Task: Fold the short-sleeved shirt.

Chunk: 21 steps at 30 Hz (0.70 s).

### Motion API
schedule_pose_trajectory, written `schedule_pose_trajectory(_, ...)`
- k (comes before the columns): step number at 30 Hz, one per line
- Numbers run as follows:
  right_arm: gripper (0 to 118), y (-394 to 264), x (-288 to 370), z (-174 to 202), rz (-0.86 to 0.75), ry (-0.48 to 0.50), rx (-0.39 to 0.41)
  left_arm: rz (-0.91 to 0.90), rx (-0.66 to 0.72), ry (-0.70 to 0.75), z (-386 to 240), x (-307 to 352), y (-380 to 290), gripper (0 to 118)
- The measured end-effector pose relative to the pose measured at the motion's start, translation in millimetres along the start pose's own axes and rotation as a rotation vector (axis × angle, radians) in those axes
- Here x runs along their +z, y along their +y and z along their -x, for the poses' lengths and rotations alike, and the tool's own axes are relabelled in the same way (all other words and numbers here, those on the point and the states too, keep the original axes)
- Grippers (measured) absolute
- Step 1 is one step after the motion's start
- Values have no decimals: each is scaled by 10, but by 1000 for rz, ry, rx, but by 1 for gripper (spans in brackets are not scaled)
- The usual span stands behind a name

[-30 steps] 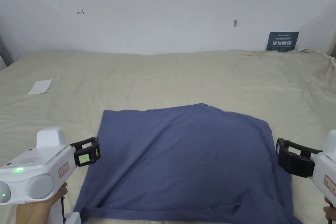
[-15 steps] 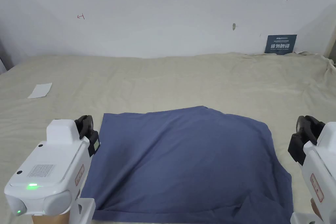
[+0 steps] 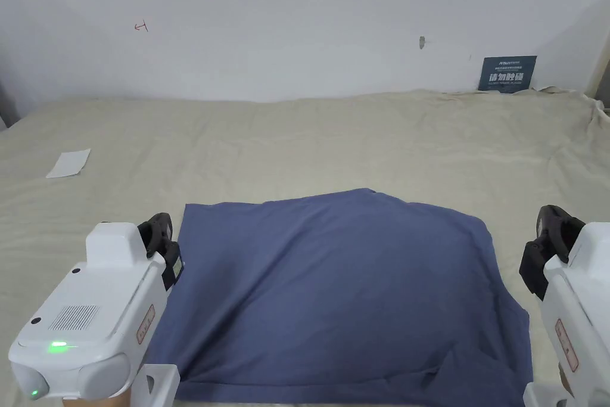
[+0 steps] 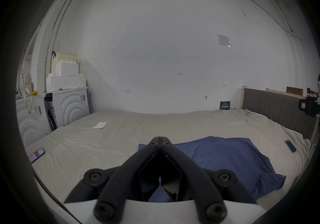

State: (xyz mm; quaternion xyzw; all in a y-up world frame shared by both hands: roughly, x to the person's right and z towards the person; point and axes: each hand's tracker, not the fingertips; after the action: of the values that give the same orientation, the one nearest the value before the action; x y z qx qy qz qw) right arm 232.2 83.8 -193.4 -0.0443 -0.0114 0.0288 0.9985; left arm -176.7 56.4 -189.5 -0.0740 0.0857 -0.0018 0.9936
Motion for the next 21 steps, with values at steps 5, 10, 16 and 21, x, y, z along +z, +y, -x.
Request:
schedule_pose_trajectory(5,0,24,28,49,5,3,5,22,2,-7,-1,-38,-6,0)
schedule_pose_trajectory(10,0,-22,-21,-2,22,8,6,252,42,2,36,-241,23,0)
schedule_pose_trajectory(16,0,-56,-54,-19,47,8,-6,550,73,-1,196,-499,-292,0)
schedule_pose_trajectory(21,0,-106,-84,-2,71,13,1,729,94,5,373,-576,-753,0)
